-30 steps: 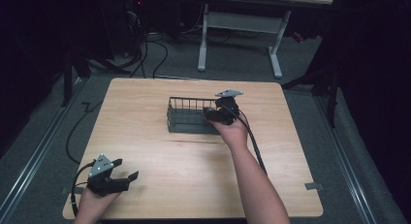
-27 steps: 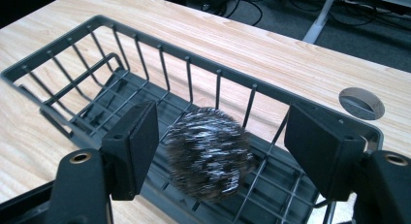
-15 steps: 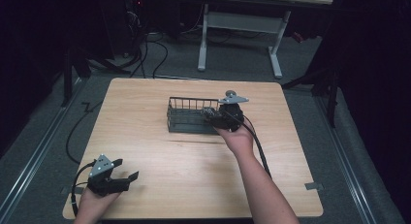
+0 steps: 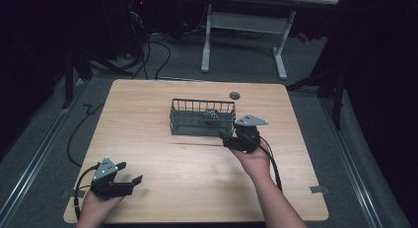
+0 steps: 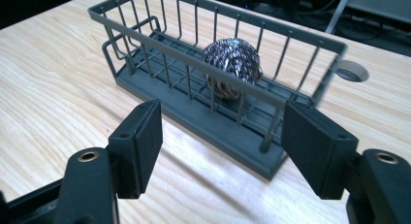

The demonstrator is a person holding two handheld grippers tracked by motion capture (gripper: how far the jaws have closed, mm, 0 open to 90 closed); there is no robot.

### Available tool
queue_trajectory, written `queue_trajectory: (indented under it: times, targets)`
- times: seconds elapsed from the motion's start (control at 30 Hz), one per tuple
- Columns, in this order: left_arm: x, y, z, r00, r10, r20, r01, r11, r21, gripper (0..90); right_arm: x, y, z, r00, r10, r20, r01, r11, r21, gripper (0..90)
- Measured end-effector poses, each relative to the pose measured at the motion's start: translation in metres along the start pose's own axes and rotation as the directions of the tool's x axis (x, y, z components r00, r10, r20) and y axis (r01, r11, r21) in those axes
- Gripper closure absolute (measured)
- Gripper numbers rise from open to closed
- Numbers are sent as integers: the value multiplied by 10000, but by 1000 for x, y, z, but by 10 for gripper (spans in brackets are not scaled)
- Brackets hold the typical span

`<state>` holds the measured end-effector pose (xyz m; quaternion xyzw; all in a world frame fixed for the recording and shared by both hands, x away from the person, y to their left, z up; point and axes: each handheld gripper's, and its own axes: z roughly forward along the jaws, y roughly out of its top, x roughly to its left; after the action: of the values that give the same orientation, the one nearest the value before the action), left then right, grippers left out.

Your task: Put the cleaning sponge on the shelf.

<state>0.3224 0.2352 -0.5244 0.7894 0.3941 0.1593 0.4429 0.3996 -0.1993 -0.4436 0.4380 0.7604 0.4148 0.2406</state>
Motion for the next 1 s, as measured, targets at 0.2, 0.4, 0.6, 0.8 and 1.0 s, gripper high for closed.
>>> queue_trajectory:
  times: [0.2, 0.4, 0.6, 0.8, 1.0]
  targets:
    - [-1, 0, 1, 10000, -2, 5, 2, 10000, 22, 180, -3, -25, -15, 9999, -13, 147, 15, 10000, -98, 317]
    - [-1, 0, 2, 10000, 48, 19, -48, 10000, 56, 180, -5, -47, -27, 9999, 73, 157, -70, 9998, -192, 318]
    - [-2, -1, 3, 9999, 90, 52, -91, 9999, 127, 180, -5, -76, -40, 9997, -39, 256, 41, 10000, -67, 312]
    - [-3, -1, 4, 10000, 66, 59, -66, 9999, 124, 180, -8, -96, -52, 9992, 8, 397, -7, 10000, -34, 304]
    - [-4, -1, 5, 9999, 121, 99, -122, 9998, 137, 180, -11, -113, -64, 9977, -83, 669, 81, 10000, 30, 284]
